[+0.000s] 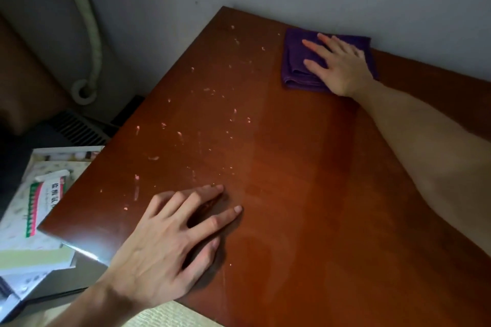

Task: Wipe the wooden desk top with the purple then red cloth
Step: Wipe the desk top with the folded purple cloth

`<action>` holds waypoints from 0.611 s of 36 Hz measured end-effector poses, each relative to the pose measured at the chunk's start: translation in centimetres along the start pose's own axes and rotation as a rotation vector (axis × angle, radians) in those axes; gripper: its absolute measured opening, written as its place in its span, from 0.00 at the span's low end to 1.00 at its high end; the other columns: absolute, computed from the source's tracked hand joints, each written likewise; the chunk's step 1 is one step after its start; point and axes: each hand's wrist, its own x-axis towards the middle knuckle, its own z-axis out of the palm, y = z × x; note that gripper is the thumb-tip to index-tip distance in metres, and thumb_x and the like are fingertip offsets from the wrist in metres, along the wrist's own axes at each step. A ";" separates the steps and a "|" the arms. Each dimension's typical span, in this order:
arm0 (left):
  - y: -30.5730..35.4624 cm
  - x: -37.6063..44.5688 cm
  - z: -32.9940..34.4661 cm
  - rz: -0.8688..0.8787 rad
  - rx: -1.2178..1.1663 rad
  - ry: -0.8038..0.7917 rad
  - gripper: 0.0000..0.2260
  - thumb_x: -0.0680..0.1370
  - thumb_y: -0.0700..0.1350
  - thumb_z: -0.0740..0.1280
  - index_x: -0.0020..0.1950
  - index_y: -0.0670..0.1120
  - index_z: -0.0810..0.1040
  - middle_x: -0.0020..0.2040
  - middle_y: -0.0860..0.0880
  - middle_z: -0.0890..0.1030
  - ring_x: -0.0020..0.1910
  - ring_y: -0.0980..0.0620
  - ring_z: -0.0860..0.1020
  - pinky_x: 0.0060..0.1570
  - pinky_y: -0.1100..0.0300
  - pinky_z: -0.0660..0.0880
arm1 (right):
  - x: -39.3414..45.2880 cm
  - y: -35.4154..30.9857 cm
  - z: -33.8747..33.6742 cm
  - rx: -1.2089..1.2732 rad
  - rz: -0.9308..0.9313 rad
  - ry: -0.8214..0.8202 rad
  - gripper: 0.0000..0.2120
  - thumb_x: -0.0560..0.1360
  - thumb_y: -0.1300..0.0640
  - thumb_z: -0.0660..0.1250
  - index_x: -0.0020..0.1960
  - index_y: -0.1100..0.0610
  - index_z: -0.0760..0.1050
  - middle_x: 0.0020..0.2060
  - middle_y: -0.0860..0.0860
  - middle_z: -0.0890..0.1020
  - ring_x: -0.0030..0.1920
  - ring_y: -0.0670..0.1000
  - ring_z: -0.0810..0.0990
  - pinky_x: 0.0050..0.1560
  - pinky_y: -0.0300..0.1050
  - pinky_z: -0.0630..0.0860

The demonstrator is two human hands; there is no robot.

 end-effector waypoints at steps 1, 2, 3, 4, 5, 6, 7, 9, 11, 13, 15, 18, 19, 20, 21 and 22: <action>0.0 0.0 0.0 0.005 0.004 0.012 0.22 0.82 0.56 0.56 0.77 0.60 0.69 0.74 0.50 0.71 0.68 0.51 0.73 0.61 0.48 0.67 | 0.1 -0.1 0.1 0.000 0.007 0.001 0.29 0.81 0.29 0.47 0.81 0.34 0.54 0.83 0.46 0.56 0.83 0.53 0.52 0.79 0.62 0.49; 0.0 0.1 0.0 0.012 0.009 0.024 0.22 0.83 0.56 0.55 0.77 0.59 0.69 0.74 0.50 0.71 0.68 0.51 0.73 0.61 0.47 0.67 | 0.0 -0.3 0.1 -0.001 0.013 -0.005 0.29 0.82 0.30 0.47 0.81 0.35 0.54 0.84 0.47 0.55 0.83 0.53 0.52 0.80 0.62 0.48; 0.1 0.1 0.0 0.017 0.010 0.032 0.22 0.83 0.56 0.56 0.76 0.59 0.70 0.73 0.50 0.72 0.67 0.50 0.73 0.61 0.47 0.68 | -0.2 -0.5 0.1 -0.003 0.024 -0.016 0.30 0.82 0.30 0.46 0.82 0.35 0.53 0.84 0.47 0.54 0.83 0.53 0.51 0.80 0.62 0.47; 0.2 0.0 0.0 0.020 0.010 0.032 0.21 0.83 0.55 0.56 0.76 0.58 0.70 0.73 0.50 0.72 0.67 0.51 0.73 0.61 0.46 0.68 | -0.4 -0.7 0.2 0.000 0.043 -0.024 0.31 0.81 0.29 0.45 0.82 0.36 0.53 0.84 0.47 0.54 0.83 0.54 0.50 0.80 0.62 0.47; 0.3 0.0 0.0 0.023 0.014 0.032 0.21 0.83 0.56 0.56 0.76 0.58 0.71 0.73 0.50 0.72 0.67 0.51 0.73 0.61 0.46 0.68 | -0.8 -1.0 0.3 0.004 0.066 -0.029 0.32 0.80 0.27 0.44 0.82 0.36 0.52 0.84 0.47 0.53 0.83 0.54 0.49 0.80 0.62 0.46; 0.3 0.0 0.1 0.024 0.021 0.033 0.21 0.83 0.56 0.56 0.76 0.58 0.71 0.73 0.50 0.72 0.67 0.51 0.72 0.61 0.47 0.68 | -1.2 -1.5 0.4 0.005 0.089 -0.035 0.34 0.79 0.25 0.43 0.82 0.36 0.51 0.84 0.47 0.52 0.83 0.54 0.49 0.80 0.62 0.46; 0.3 -0.1 0.1 0.024 0.029 0.034 0.21 0.83 0.56 0.55 0.76 0.58 0.71 0.73 0.50 0.72 0.67 0.51 0.72 0.62 0.47 0.68 | -1.8 -2.1 0.5 0.005 0.113 -0.041 0.36 0.77 0.23 0.41 0.82 0.36 0.50 0.84 0.47 0.51 0.83 0.54 0.48 0.80 0.63 0.46; 0.2 -0.1 0.1 0.021 0.038 0.044 0.21 0.83 0.56 0.55 0.75 0.55 0.72 0.72 0.51 0.72 0.66 0.51 0.72 0.61 0.48 0.68 | -3.2 -3.5 0.6 0.001 0.158 -0.048 0.39 0.75 0.21 0.40 0.82 0.36 0.49 0.84 0.47 0.50 0.83 0.55 0.47 0.80 0.63 0.46; 0.2 -0.3 0.2 0.020 0.047 0.087 0.20 0.82 0.56 0.56 0.71 0.50 0.74 0.68 0.49 0.74 0.60 0.49 0.73 0.57 0.50 0.69 | -5.0 -5.2 0.7 0.001 0.177 -0.058 0.39 0.76 0.22 0.41 0.83 0.36 0.49 0.84 0.48 0.50 0.83 0.55 0.47 0.80 0.63 0.46; 0.3 -0.3 0.3 0.018 0.053 0.150 0.18 0.82 0.55 0.57 0.65 0.46 0.75 0.62 0.48 0.74 0.53 0.48 0.73 0.52 0.52 0.68 | -7.3 -7.2 0.9 -0.004 0.168 -0.069 0.39 0.76 0.22 0.41 0.83 0.37 0.48 0.84 0.48 0.49 0.84 0.56 0.46 0.80 0.64 0.45; 0.3 -0.4 0.2 0.027 0.057 0.201 0.16 0.82 0.53 0.56 0.60 0.44 0.74 0.56 0.47 0.73 0.49 0.47 0.71 0.50 0.51 0.67 | -10.4 -9.6 1.1 -0.018 0.135 -0.077 0.41 0.74 0.21 0.38 0.83 0.37 0.46 0.84 0.48 0.48 0.83 0.56 0.45 0.80 0.64 0.46; 0.1 -0.6 0.2 0.060 0.041 0.251 0.13 0.82 0.51 0.56 0.55 0.43 0.73 0.52 0.44 0.72 0.47 0.44 0.70 0.49 0.48 0.67 | -16.2 -13.7 1.3 -0.005 0.108 -0.079 0.44 0.70 0.20 0.35 0.83 0.36 0.47 0.84 0.47 0.48 0.83 0.56 0.46 0.79 0.64 0.46; 0.1 -0.7 0.1 0.058 0.015 0.266 0.13 0.82 0.51 0.56 0.55 0.43 0.73 0.52 0.43 0.73 0.47 0.43 0.71 0.49 0.47 0.68 | -18.3 -15.2 1.4 -0.003 0.102 -0.071 0.44 0.70 0.21 0.35 0.83 0.36 0.47 0.84 0.47 0.49 0.83 0.56 0.46 0.79 0.64 0.46; 0.1 -0.8 -0.1 0.055 -0.015 0.284 0.12 0.82 0.50 0.57 0.54 0.43 0.73 0.52 0.43 0.73 0.48 0.42 0.72 0.49 0.46 0.68 | -20.3 -16.7 1.6 -0.006 0.099 -0.062 0.43 0.70 0.22 0.35 0.83 0.36 0.47 0.84 0.47 0.49 0.83 0.57 0.47 0.79 0.64 0.46; 0.1 -0.9 -0.2 0.049 -0.044 0.308 0.11 0.81 0.49 0.57 0.54 0.43 0.73 0.53 0.43 0.74 0.48 0.41 0.72 0.49 0.46 0.68 | -22.2 -18.1 1.7 -0.009 0.096 -0.056 0.43 0.71 0.22 0.36 0.83 0.36 0.47 0.84 0.47 0.49 0.84 0.57 0.47 0.79 0.64 0.46; 0.0 -1.1 -0.4 0.045 -0.070 0.335 0.10 0.81 0.49 0.58 0.54 0.43 0.73 0.53 0.43 0.74 0.48 0.42 0.72 0.48 0.46 0.68 | -23.9 -19.5 1.9 -0.015 0.089 -0.055 0.42 0.72 0.23 0.37 0.83 0.37 0.47 0.84 0.47 0.49 0.84 0.57 0.46 0.80 0.64 0.46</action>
